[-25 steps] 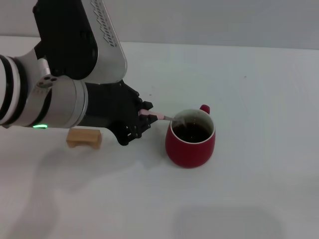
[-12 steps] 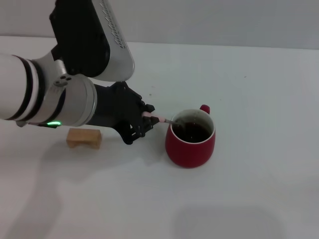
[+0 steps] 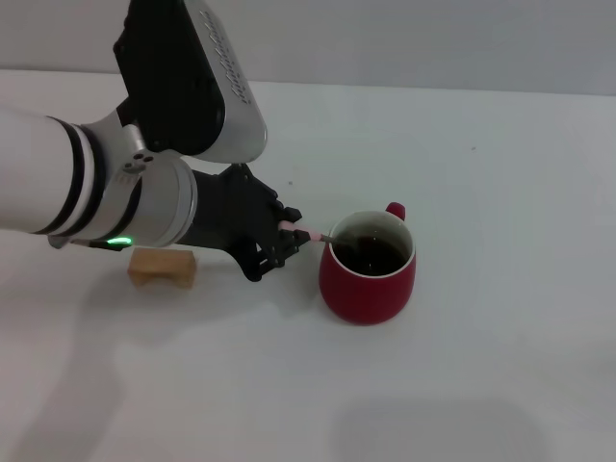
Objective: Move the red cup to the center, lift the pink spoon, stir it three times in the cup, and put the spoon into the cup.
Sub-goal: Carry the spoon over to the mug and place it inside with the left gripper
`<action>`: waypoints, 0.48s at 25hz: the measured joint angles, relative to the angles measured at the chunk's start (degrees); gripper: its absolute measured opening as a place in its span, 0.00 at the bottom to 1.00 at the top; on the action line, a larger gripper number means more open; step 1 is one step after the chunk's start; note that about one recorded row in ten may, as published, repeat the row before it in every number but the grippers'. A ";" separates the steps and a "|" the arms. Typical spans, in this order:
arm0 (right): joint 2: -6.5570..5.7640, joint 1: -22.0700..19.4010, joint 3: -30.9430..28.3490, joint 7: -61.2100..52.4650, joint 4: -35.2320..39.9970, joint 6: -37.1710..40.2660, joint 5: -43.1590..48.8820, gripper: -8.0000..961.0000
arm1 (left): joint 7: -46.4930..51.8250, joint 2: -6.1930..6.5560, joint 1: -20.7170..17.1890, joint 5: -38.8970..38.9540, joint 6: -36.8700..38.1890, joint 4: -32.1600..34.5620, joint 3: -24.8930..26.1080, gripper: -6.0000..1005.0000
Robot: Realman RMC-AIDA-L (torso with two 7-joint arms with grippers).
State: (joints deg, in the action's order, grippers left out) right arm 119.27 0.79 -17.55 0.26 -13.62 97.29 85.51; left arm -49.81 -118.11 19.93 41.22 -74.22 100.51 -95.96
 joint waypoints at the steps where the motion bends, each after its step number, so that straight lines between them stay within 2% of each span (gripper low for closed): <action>1: 0.00 0.00 0.02 0.00 0.00 0.00 0.00 0.01 | 0.00 0.00 0.11 0.02 0.17 -0.25 -0.08 0.19; 12: 0.00 -0.02 0.13 0.00 0.00 0.09 0.09 0.01 | -0.03 -0.16 1.03 0.28 2.79 -1.66 -3.88 0.19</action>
State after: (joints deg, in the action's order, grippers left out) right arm 119.27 0.77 -17.42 0.26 -13.62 97.38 85.61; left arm -49.84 -118.28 20.96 41.50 -71.43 98.85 -99.84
